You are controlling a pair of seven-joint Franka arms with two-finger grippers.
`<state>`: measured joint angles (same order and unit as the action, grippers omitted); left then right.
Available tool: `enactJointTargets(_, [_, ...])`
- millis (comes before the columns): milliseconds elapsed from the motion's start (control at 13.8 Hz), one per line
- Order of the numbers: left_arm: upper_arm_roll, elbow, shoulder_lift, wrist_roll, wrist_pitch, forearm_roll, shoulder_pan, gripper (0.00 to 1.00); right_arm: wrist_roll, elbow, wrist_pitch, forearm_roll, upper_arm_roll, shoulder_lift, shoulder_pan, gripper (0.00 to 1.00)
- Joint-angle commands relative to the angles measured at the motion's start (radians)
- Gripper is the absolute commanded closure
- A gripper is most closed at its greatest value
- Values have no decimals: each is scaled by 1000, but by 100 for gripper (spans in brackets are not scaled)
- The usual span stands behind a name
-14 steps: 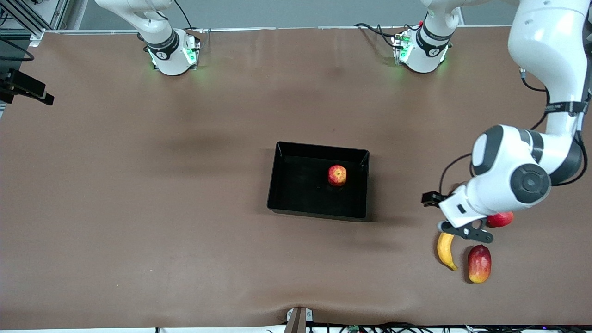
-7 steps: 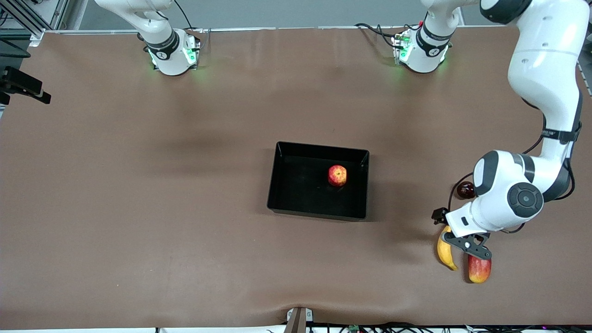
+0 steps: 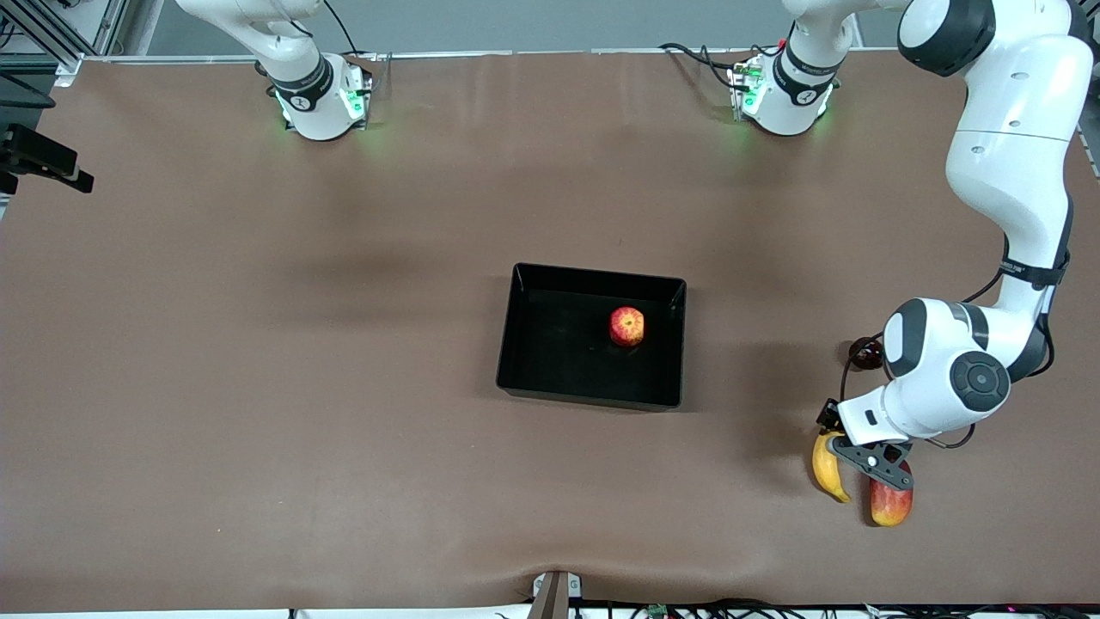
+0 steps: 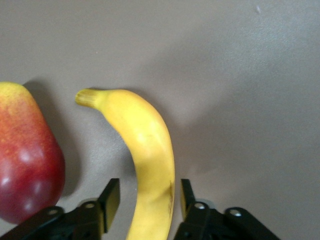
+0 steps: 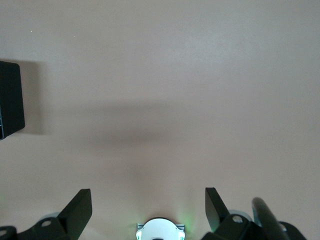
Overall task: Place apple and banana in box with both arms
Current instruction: 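Grasp the yellow banana with the left gripper and lift it, then carry the banana with the left gripper over the black box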
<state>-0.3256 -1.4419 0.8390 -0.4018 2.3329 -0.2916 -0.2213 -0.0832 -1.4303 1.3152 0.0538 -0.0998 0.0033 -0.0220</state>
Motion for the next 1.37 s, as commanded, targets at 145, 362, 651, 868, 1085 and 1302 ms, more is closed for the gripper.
enactJointTargets(145, [-6, 2, 25, -8, 59, -38, -3, 88, -12, -25, -2, -5, -14, -26, 10, 0])
enactJointTargets(362, [-7, 5, 2, -6, 55, -52, 6, 100, -12, -27, -4, -5, -14, -28, 10, 0])
enactJointTargets(651, [-41, 11, -83, 73, -53, -41, 54, 100, -12, -27, -4, -5, -15, -28, 10, 0])
enactJointTargets(868, [-140, 12, -136, 271, -142, -41, 57, 100, -12, -27, -5, -5, -15, -26, 10, 0])
enactJointTargets(1085, [-217, 12, -164, 501, -196, -46, 94, 100, -12, -27, -8, -5, -15, -28, 7, 0])
enactJointTargets(1302, [-225, 14, -186, 743, -228, -52, 212, 100, -12, -27, -10, -5, -29, -28, 16, 0])
